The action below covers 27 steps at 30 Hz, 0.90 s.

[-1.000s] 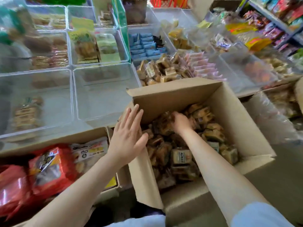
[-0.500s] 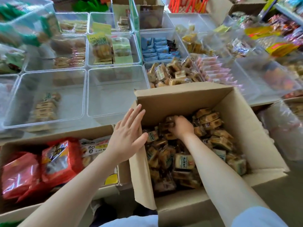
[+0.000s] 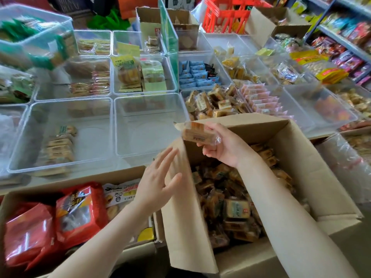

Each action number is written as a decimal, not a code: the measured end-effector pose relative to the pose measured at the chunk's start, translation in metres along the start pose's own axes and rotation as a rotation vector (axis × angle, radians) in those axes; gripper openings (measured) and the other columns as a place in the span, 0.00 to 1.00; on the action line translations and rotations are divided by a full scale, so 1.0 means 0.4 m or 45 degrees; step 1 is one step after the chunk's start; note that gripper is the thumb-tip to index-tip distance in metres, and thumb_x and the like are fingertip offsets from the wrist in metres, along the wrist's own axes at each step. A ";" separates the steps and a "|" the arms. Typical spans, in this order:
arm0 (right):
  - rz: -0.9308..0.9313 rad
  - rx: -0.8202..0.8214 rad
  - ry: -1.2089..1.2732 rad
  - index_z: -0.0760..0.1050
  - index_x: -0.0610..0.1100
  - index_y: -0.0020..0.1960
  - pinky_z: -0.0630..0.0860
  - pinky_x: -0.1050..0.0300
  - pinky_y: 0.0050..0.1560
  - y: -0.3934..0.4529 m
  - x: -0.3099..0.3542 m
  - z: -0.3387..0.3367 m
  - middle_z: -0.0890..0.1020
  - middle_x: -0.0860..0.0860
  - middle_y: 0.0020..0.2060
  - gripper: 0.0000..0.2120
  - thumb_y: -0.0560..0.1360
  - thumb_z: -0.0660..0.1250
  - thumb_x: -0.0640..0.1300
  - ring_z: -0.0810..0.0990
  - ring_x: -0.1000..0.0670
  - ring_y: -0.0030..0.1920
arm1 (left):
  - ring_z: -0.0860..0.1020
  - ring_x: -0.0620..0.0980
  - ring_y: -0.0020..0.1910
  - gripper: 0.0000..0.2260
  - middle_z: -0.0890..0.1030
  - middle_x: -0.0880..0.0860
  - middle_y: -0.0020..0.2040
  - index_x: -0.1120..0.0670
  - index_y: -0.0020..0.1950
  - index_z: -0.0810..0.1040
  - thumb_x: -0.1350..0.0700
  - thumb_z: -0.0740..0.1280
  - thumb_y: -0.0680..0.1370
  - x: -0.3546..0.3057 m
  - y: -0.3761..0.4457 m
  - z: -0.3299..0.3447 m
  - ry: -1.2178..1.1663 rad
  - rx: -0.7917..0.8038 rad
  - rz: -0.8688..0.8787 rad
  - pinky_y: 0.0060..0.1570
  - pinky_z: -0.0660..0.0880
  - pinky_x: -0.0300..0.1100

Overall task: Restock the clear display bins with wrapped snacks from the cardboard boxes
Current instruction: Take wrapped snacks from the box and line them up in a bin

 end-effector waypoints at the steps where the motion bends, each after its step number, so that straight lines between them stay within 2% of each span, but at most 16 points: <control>1: -0.007 0.025 0.008 0.81 0.43 0.57 0.76 0.60 0.35 0.018 0.005 0.039 0.83 0.42 0.44 0.16 0.80 0.62 0.52 0.80 0.47 0.37 | 0.66 0.42 0.73 0.26 0.68 0.43 0.76 0.42 0.78 0.65 0.42 0.61 0.79 0.041 -0.002 -0.023 -0.011 -0.038 -0.062 0.71 0.64 0.45; 3: -0.011 0.062 0.031 0.78 0.41 0.59 0.78 0.59 0.37 0.063 0.005 0.122 0.83 0.40 0.47 0.16 0.78 0.64 0.50 0.84 0.46 0.40 | 0.78 0.47 0.61 0.18 0.79 0.46 0.64 0.45 0.71 0.73 0.48 0.65 0.80 0.143 0.002 -0.095 0.012 -0.031 -0.242 0.60 0.75 0.47; 4: -0.007 0.074 0.044 0.77 0.40 0.60 0.80 0.59 0.39 0.093 -0.002 0.165 0.83 0.40 0.48 0.16 0.77 0.65 0.48 0.85 0.44 0.42 | 0.81 0.49 0.56 0.15 0.82 0.46 0.58 0.45 0.67 0.77 0.50 0.66 0.80 0.200 0.005 -0.141 0.044 0.017 -0.337 0.56 0.77 0.47; 7: 0.021 0.108 0.083 0.76 0.40 0.61 0.80 0.59 0.39 0.209 -0.039 0.304 0.82 0.40 0.48 0.17 0.76 0.66 0.48 0.84 0.45 0.43 | 0.82 0.51 0.50 0.11 0.84 0.47 0.51 0.48 0.61 0.82 0.52 0.66 0.80 0.360 0.004 -0.305 0.221 0.034 -0.489 0.51 0.76 0.45; 10: 0.122 0.127 0.119 0.78 0.43 0.59 0.76 0.59 0.35 0.358 -0.096 0.445 0.83 0.42 0.47 0.20 0.76 0.62 0.57 0.79 0.48 0.39 | 0.80 0.57 0.53 0.12 0.83 0.53 0.55 0.51 0.60 0.83 0.52 0.65 0.79 0.523 0.007 -0.477 0.343 -0.164 -0.560 0.53 0.74 0.48; 13: 0.298 0.135 0.195 0.77 0.45 0.62 0.73 0.59 0.33 0.515 -0.175 0.577 0.82 0.41 0.46 0.25 0.77 0.59 0.62 0.77 0.48 0.37 | 0.78 0.63 0.59 0.24 0.80 0.59 0.61 0.57 0.60 0.82 0.44 0.60 0.72 0.689 0.010 -0.616 0.501 -0.300 -0.557 0.57 0.76 0.56; 15: 0.431 0.081 0.169 0.74 0.45 0.63 0.71 0.58 0.33 0.620 -0.232 0.653 0.81 0.41 0.45 0.22 0.80 0.58 0.59 0.75 0.48 0.37 | 0.72 0.63 0.69 0.29 0.73 0.61 0.71 0.58 0.67 0.77 0.42 0.60 0.72 0.793 0.013 -0.687 0.613 -0.247 -0.618 0.64 0.72 0.60; 17: 0.494 -0.008 0.104 0.75 0.45 0.60 0.68 0.58 0.34 0.683 -0.264 0.681 0.80 0.43 0.41 0.17 0.80 0.59 0.56 0.73 0.49 0.36 | 0.57 0.58 0.80 0.30 0.59 0.58 0.81 0.54 0.77 0.65 0.43 0.61 0.78 0.843 0.020 -0.702 0.695 -0.132 -0.634 0.75 0.59 0.59; 18: 0.514 -0.052 0.064 0.75 0.46 0.56 0.66 0.59 0.34 0.723 -0.275 0.708 0.79 0.45 0.38 0.13 0.79 0.61 0.54 0.73 0.50 0.35 | 0.49 0.55 0.82 0.32 0.52 0.55 0.83 0.53 0.81 0.58 0.42 0.61 0.80 0.879 0.022 -0.711 0.691 -0.100 -0.634 0.78 0.52 0.57; 20: 0.521 -0.161 -0.018 0.75 0.47 0.49 0.64 0.62 0.34 0.792 -0.282 0.750 0.78 0.50 0.32 0.08 0.79 0.65 0.52 0.72 0.53 0.31 | 0.40 0.52 0.81 0.36 0.41 0.52 0.83 0.53 0.83 0.49 0.41 0.59 0.81 0.930 0.033 -0.717 0.672 -0.045 -0.626 0.78 0.44 0.53; 23: 0.469 -0.247 -0.192 0.75 0.48 0.44 0.67 0.65 0.29 0.895 -0.270 0.803 0.78 0.53 0.28 0.07 0.80 0.65 0.47 0.74 0.57 0.25 | 0.35 0.51 0.80 0.38 0.35 0.51 0.82 0.53 0.83 0.43 0.40 0.58 0.81 0.963 0.043 -0.713 0.636 -0.024 -0.614 0.77 0.41 0.51; 25: 0.383 -0.266 -0.366 0.75 0.47 0.43 0.68 0.63 0.30 0.971 -0.271 0.833 0.79 0.51 0.32 0.06 0.80 0.66 0.44 0.75 0.55 0.30 | 0.35 0.51 0.80 0.39 0.35 0.50 0.81 0.53 0.83 0.42 0.41 0.59 0.81 0.971 0.045 -0.714 0.574 -0.060 -0.596 0.77 0.41 0.50; 27: 0.276 -0.259 -0.549 0.78 0.45 0.47 0.67 0.61 0.34 1.046 -0.285 0.855 0.79 0.50 0.36 0.02 0.79 0.67 0.41 0.75 0.52 0.34 | 0.35 0.50 0.80 0.39 0.35 0.49 0.81 0.53 0.83 0.43 0.42 0.60 0.80 0.973 0.044 -0.714 0.531 -0.069 -0.583 0.77 0.41 0.49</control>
Point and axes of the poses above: each hand's wrist, its own y-axis towards the middle knuckle, its own z-axis out of the palm, x = y × z, the point moved 3 cm from there along y, towards the middle knuckle
